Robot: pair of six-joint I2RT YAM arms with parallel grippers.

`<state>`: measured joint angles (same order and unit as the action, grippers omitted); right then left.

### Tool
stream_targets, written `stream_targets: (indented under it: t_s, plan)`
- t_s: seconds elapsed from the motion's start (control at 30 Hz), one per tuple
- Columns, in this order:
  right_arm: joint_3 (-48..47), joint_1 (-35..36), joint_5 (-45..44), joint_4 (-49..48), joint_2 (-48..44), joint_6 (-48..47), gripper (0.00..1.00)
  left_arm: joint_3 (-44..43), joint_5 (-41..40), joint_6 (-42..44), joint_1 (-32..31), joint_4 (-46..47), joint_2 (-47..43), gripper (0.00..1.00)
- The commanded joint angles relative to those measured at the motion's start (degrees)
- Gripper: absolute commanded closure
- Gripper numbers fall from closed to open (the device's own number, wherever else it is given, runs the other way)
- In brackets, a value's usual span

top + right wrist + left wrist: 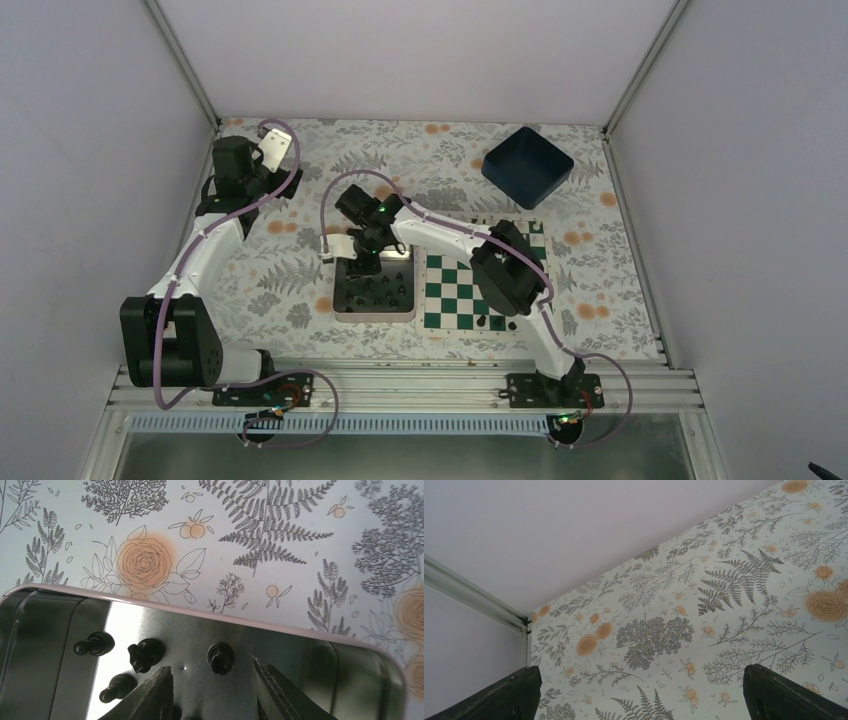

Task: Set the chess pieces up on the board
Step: Pick up the chess piece from the storage box.

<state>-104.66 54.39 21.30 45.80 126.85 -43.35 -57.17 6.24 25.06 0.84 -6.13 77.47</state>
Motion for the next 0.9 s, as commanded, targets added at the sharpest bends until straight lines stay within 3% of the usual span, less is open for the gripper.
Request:
stream_targets:
  t_s: [0.0, 0.67, 0.87]
  plan:
    - [-1.34, 0.56, 2.75, -1.16, 2.30, 0.59, 0.58, 0.39, 0.99, 0.25, -0.17, 0.95, -0.61, 0.00]
    - [-0.32, 0.57, 0.27, -5.19, 6.05, 1.32, 0.61, 0.92, 1.67, 0.17, -0.13, 1.56, -0.88, 0.00]
    - [-0.18, 0.63, 0.06, -5.06, 6.69, 1.41, 0.73, 0.83, 2.03, 0.21, -0.14, 1.41, -0.92, 0.00]
